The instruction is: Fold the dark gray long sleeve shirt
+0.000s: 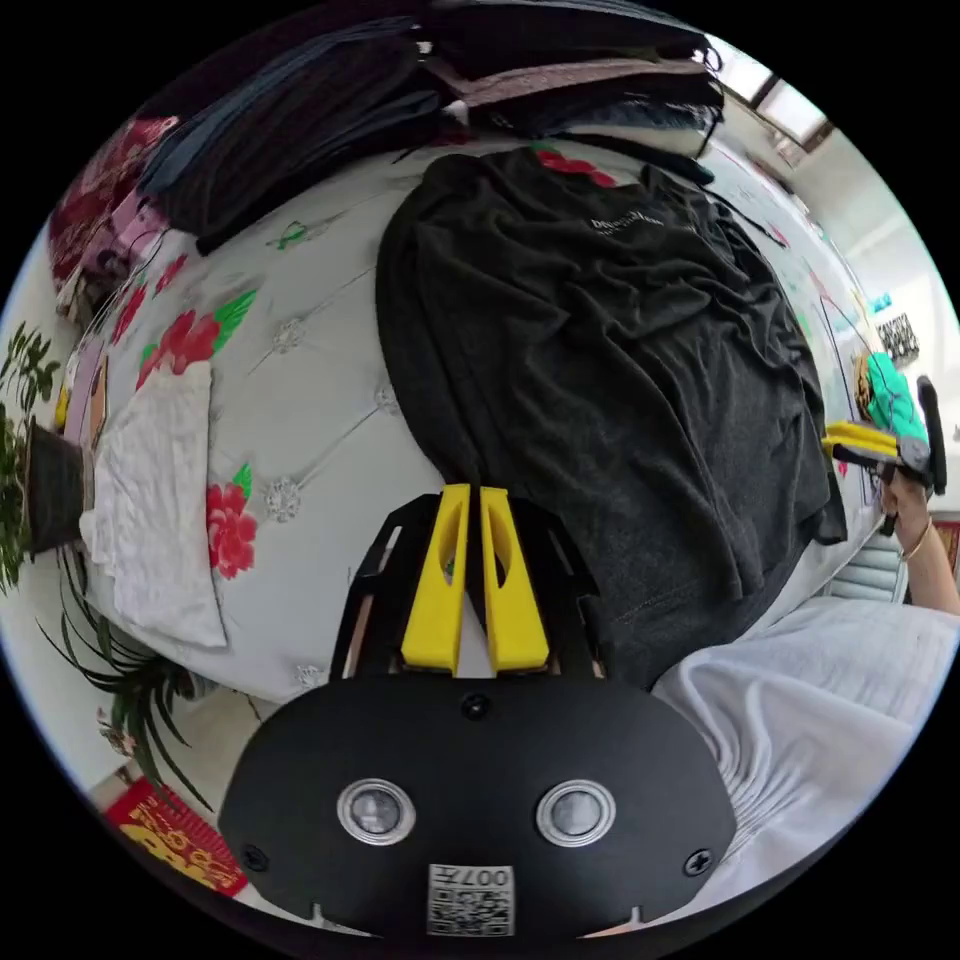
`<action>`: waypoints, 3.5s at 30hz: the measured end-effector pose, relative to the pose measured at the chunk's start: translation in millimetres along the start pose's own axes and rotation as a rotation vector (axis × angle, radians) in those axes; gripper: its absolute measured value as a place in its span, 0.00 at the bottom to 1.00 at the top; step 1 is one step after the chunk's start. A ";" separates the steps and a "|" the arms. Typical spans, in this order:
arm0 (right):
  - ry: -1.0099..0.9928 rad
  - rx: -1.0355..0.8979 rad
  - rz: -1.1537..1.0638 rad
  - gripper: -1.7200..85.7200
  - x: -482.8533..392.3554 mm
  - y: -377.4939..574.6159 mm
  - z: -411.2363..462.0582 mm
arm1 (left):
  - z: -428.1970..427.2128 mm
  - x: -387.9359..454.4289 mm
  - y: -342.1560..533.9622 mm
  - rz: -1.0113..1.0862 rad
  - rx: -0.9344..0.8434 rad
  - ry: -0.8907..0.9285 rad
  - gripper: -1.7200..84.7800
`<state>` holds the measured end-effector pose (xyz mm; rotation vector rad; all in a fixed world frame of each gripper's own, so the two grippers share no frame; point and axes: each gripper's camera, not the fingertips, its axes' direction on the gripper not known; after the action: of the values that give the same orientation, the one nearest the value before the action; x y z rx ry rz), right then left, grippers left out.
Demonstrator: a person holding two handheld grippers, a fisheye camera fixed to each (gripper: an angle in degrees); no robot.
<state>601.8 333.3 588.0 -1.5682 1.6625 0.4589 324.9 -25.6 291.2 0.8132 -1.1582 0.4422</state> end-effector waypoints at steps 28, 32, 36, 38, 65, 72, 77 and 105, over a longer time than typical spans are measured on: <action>-0.139 0.171 0.020 0.11 -31.5 65.1 -25.8 | -24.6 17.0 90.4 -0.096 0.042 0.319 0.11; 0.027 0.109 0.001 0.06 -42.4 48.6 -18.9 | -12.9 27.8 84.6 -0.028 0.025 0.191 0.05; -0.006 0.081 -0.115 0.03 -45.8 44.4 -40.7 | -15.9 9.4 74.7 0.009 0.002 0.203 0.01; 0.003 0.178 -0.101 0.02 -38.2 62.4 -72.5 | -36.7 -8.7 89.6 -0.014 0.068 0.208 0.01; -0.088 -0.051 0.020 0.02 13.2 118.8 -23.2 | 24.5 -198.8 238.2 -0.440 0.308 0.598 0.01; -0.232 0.701 0.143 0.02 90.8 72.8 -245.7 | -103.8 -261.1 117.6 -0.289 0.601 0.666 0.01; -0.160 0.924 -0.056 0.02 41.5 86.0 -301.2 | -129.0 -209.4 105.7 -0.078 0.576 0.483 0.01; -0.125 0.251 -0.080 0.15 -170.1 21.1 26.8 | -28.7 -204.8 142.9 -0.128 0.515 0.502 0.01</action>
<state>576.7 469.9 692.0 -1.3864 1.4942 0.2876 170.5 107.5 144.2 1.1310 -0.5223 0.8024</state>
